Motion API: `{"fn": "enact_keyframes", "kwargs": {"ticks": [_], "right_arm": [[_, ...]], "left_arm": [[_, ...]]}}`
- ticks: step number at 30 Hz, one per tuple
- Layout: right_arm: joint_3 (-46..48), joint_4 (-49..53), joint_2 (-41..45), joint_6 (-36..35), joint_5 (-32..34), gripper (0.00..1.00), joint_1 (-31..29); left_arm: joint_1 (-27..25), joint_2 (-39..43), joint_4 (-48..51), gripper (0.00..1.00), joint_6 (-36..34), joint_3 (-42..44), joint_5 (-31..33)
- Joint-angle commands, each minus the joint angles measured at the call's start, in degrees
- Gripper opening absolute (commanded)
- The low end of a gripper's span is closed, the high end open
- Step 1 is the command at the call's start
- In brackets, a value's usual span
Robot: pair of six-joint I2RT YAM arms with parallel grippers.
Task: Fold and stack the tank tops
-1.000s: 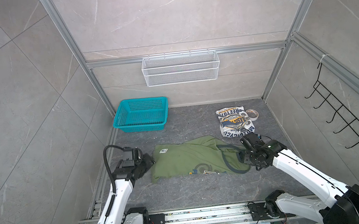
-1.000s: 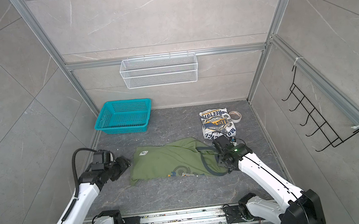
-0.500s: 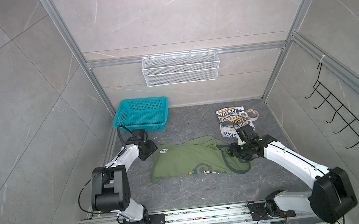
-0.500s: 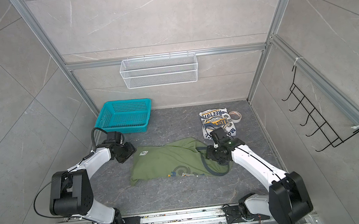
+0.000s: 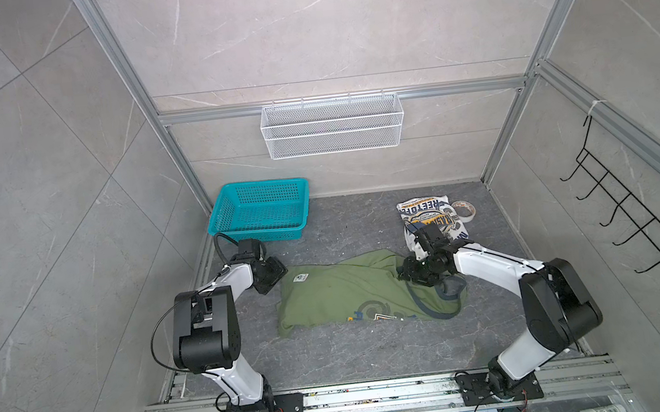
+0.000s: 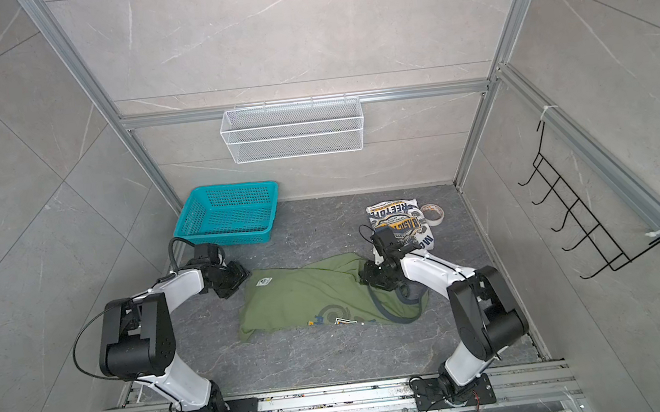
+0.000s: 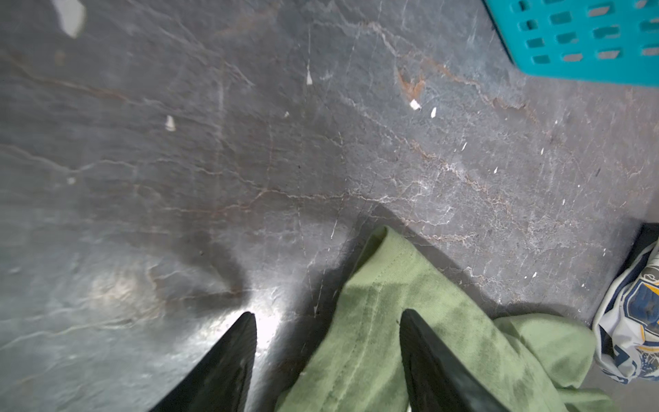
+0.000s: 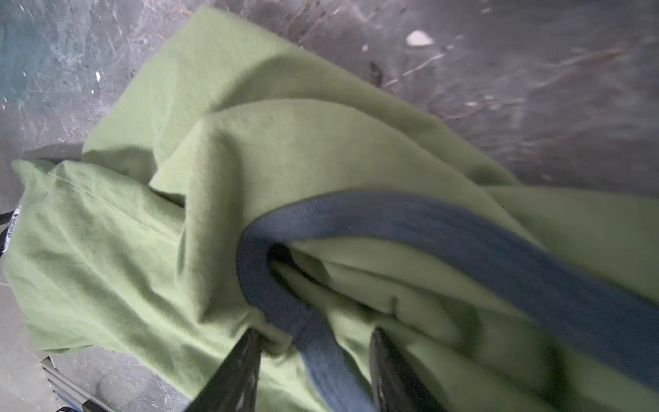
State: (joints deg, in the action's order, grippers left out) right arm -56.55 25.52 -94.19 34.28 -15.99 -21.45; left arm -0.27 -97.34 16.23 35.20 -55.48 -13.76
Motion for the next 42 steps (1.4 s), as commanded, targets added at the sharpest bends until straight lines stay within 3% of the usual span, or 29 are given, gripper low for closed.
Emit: {"fn": "enact_keyframes", "kwargs": {"ticks": [1,5,13,24,28,42], "right_arm": [[-2.4,-1.6,-1.9,-1.2,-1.1,0.5,-1.3],[-2.4,-0.9,-0.8,-1.1,1.3,0.4,-1.7],[-2.0,-1.8,-0.6,0.2,2.1,0.24,-1.9],[-2.6,-1.1,0.6,0.2,3.4,0.06,-2.0],[-2.7,-0.2,2.1,-0.2,4.4,0.03,-2.1],[-4.1,3.0,5.6,-1.1,6.8,0.0,-2.3]], "left_arm": [[0.0,-0.2,-2.5,0.63,-1.4,-0.1,-3.2],[0.0,-0.3,-2.6,0.54,-0.8,-0.2,-5.4],[-0.2,0.9,0.8,0.55,-1.4,1.1,-2.4],[-0.2,2.8,-0.4,0.28,-0.6,2.4,-4.1],[-0.2,4.0,-0.1,0.13,-0.3,2.4,-4.3],[-0.2,13.1,3.2,0.09,0.0,3.0,-1.9]]}}
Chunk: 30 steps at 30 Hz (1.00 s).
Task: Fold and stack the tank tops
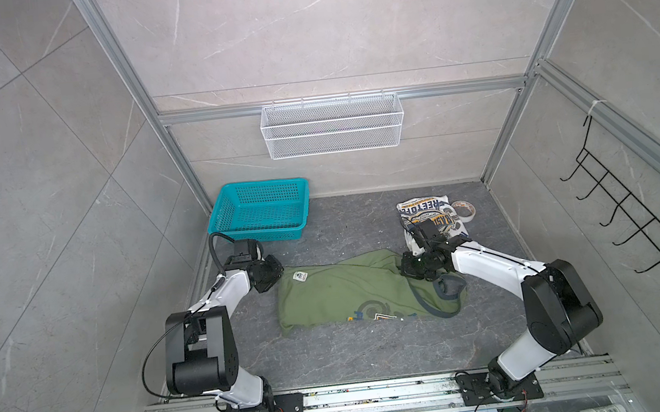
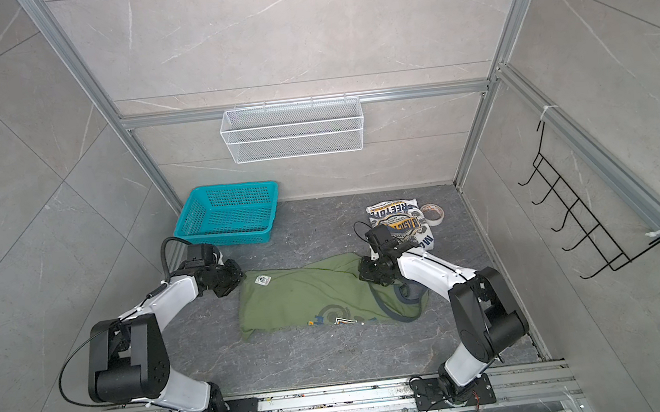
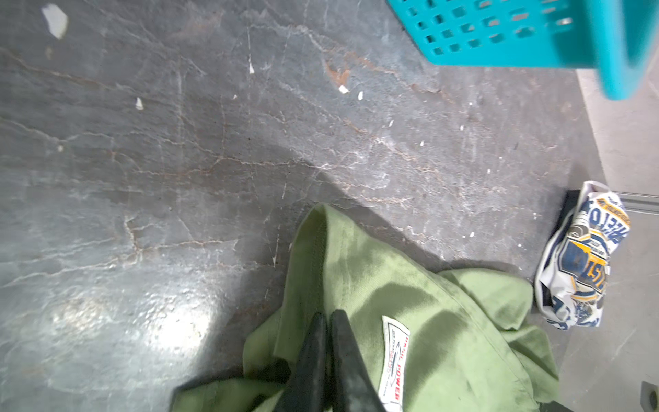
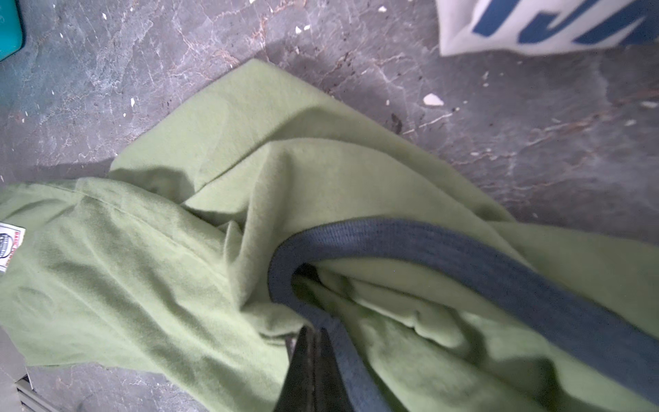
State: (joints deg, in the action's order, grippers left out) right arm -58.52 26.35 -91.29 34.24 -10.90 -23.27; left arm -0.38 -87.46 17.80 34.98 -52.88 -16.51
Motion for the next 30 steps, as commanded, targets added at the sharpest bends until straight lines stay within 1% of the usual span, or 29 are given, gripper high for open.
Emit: {"fn": "enact_keyframes", "kwargs": {"ticks": [1,5,11,14,18,21,22,23,24,25,26,27,28,30], "right_arm": [[-2.1,2.4,3.3,-1.1,1.8,0.0,-0.6],[-2.1,3.6,5.6,-1.2,2.4,0.0,-0.8],[-1.1,6.9,11.0,-1.3,3.7,0.0,-1.5],[1.6,8.7,14.6,-0.7,5.3,0.0,-2.8],[8.3,8.9,18.2,1.2,5.6,0.0,-5.5],[13.8,7.4,18.8,3.3,3.5,0.0,-7.0],[15.4,6.6,18.7,3.7,2.4,0.07,-7.2],[16.3,6.2,18.8,3.9,1.8,0.16,-7.1],[16.9,6.2,18.9,4.1,1.7,0.29,-7.1],[17.0,6.7,19.3,3.9,1.7,0.46,-6.9],[17.1,7.0,19.8,3.4,1.5,0.56,-6.5],[17.2,7.1,20.6,2.9,0.5,0.61,-5.6],[17.5,6.7,21.3,2.3,-1.5,0.63,-4.0],[18.5,4.2,22.3,1.4,-6.3,0.62,-0.8]], "left_arm": [[-0.1,4.2,1.8,0.09,0.3,0.6,1.1],[-0.1,8.6,2.5,0.07,0.8,1.2,1.9],[-0.1,19.6,3.8,0.05,2.0,4.2,4.2],[-0.2,26.8,4.3,0.05,3.2,9.2,4.4],[-0.4,35.7,6.7,0.06,4.8,19.1,2.5],[-0.4,40.7,9.5,0.06,6.1,26.4,1.6],[-0.7,42.2,9.4,0.06,7.0,28.7,1.4],[-2.1,43.2,8.4,0.06,8.3,30.6,1.7],[-3.0,44.1,8.6,0.06,9.3,31.6,2.7],[-3.0,44.8,9.3,0.06,10.1,32.2,3.5],[-3.0,45.3,9.4,0.06,10.7,32.6,4.2],[-3.0,45.8,9.8,0.06,10.9,32.7,5.8],[-3.0,46.2,9.7,0.06,10.8,32.8,6.5],[-3.0,46.3,9.1,0.06,10.5,32.8,7.5]]}}
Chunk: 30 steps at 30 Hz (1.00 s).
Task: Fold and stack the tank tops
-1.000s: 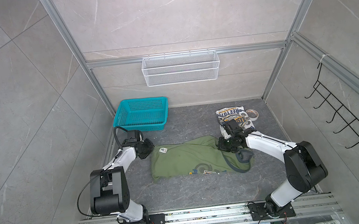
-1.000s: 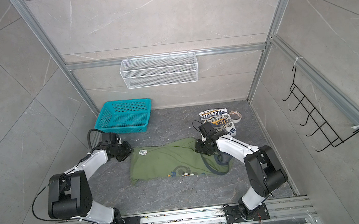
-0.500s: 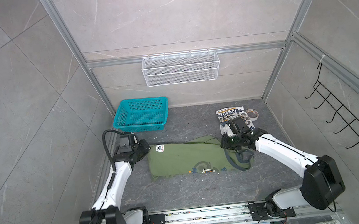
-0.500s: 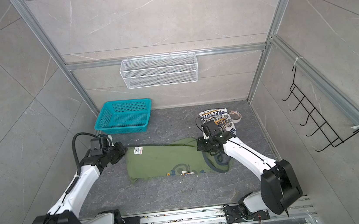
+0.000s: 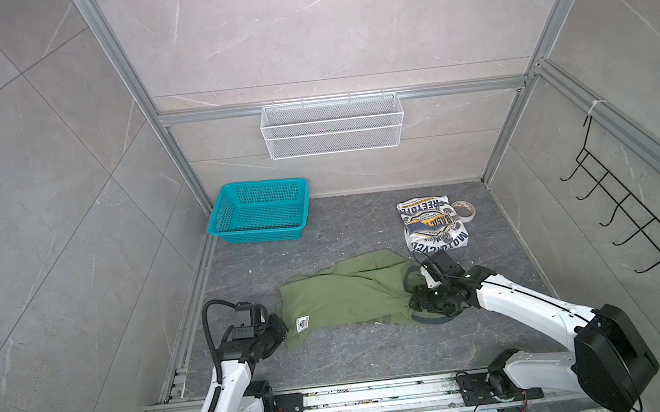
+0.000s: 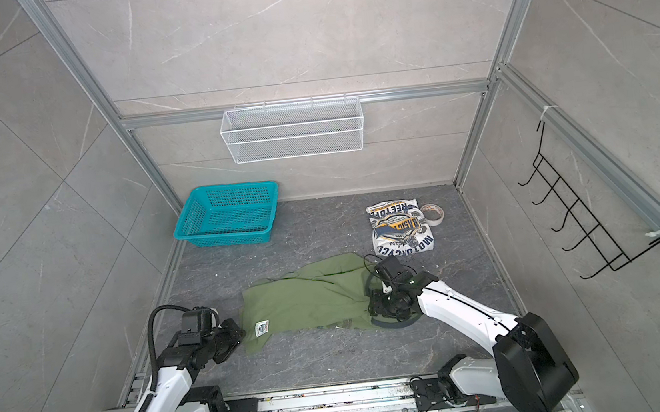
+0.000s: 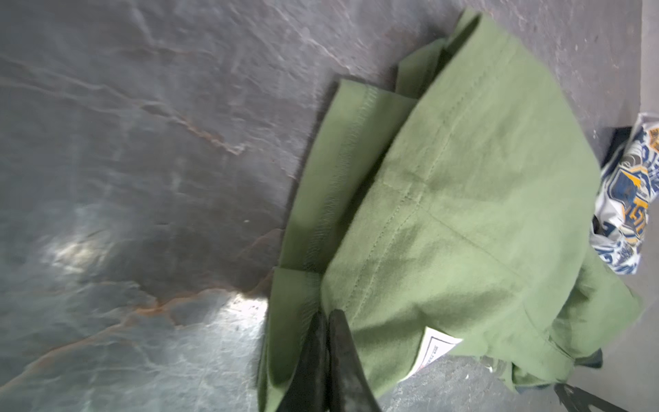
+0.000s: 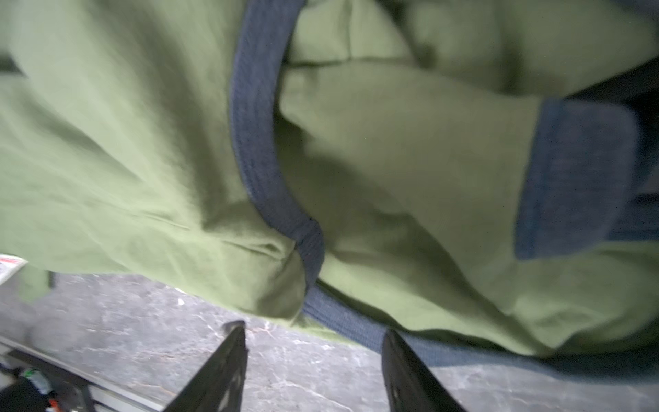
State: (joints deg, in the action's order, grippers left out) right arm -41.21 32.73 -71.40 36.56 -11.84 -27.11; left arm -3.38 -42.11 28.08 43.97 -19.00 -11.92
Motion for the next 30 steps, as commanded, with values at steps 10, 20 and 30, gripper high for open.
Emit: {"fn": "enact_keyframes", "kwargs": {"ticks": [10,20,30], "right_arm": [[2.2,-13.0,-6.2,-3.7,-9.8,0.5,5.5],[1.3,-14.6,-9.3,-4.6,-10.1,0.26,5.5],[3.7,1.3,2.2,-1.1,6.0,0.04,5.6]], "left_arm": [[0.0,-2.4,-0.8,0.06,-0.9,-3.4,7.0],[-0.1,0.1,-0.6,0.05,-1.0,-2.6,3.9],[-6.1,4.5,4.3,0.11,7.8,1.9,-1.7]]}}
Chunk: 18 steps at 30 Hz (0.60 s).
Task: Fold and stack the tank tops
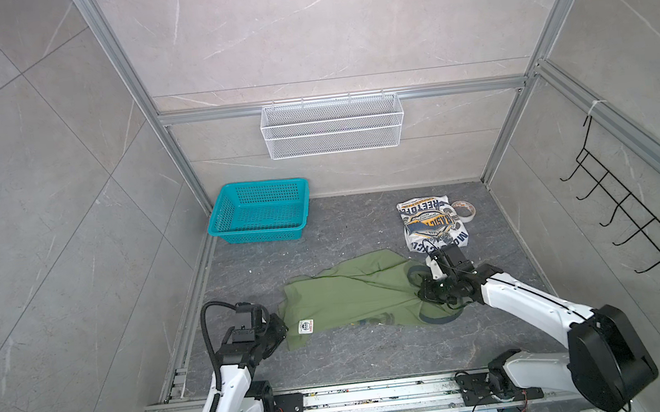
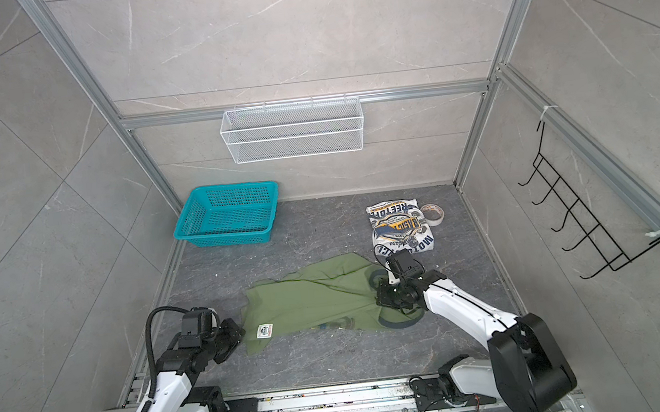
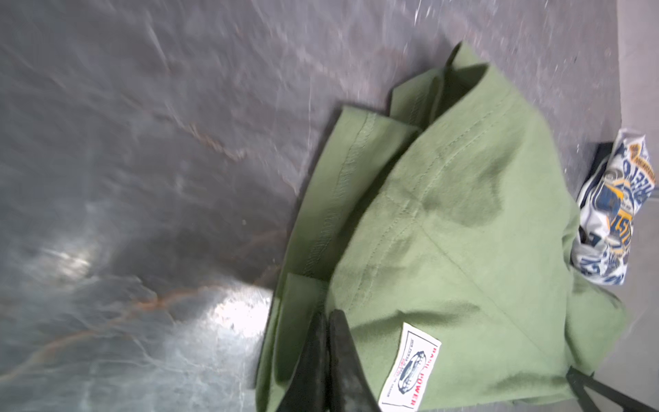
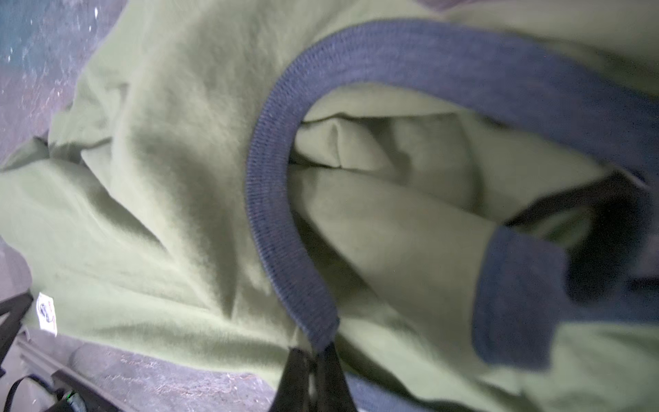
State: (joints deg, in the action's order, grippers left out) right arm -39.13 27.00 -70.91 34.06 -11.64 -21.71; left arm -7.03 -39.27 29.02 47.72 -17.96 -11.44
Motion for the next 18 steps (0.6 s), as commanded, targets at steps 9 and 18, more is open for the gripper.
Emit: {"fn": "enact_keyframes", "kwargs": {"ticks": [9,18], "right_arm": [[1.9,5.8,0.3,1.5,5.8,0.03,0.1],[1.1,6.4,-0.1,1.0,7.4,0.02,0.2]], "left_arm": [[-5.6,-0.7,0.9,0.57,-1.7,-7.2,6.7],[-4.8,-27.4,-7.7,0.53,-9.1,-16.7,-2.8]]}}
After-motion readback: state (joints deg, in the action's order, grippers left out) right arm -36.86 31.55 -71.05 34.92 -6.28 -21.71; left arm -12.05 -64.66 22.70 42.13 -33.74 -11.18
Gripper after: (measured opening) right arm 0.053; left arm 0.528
